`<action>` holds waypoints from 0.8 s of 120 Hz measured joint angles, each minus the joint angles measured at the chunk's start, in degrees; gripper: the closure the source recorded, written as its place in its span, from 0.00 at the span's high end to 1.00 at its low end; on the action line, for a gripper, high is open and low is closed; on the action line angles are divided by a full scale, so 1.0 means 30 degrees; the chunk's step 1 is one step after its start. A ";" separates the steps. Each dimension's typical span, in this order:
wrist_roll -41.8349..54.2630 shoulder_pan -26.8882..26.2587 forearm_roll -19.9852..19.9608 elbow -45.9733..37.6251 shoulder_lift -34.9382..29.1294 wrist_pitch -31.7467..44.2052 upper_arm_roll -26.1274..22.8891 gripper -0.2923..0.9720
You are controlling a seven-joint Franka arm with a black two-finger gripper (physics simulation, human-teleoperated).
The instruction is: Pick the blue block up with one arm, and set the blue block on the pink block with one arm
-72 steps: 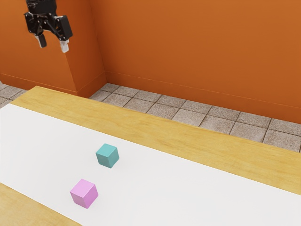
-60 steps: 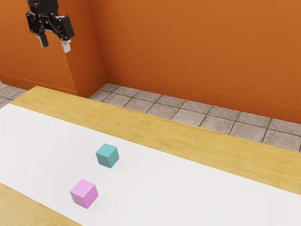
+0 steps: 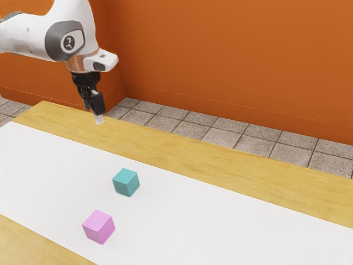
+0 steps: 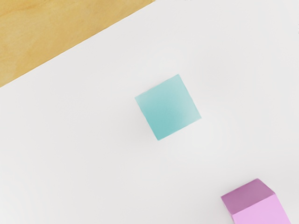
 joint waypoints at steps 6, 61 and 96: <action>0.1544 -0.0158 0.0206 -0.0541 0.0389 0.1075 -0.0069 0.77; 1.2851 0.1368 -0.0649 -0.5674 0.2896 0.9709 -0.0045 0.77; 1.7559 0.1642 -0.0904 -0.5327 0.4599 1.0995 -0.0878 0.77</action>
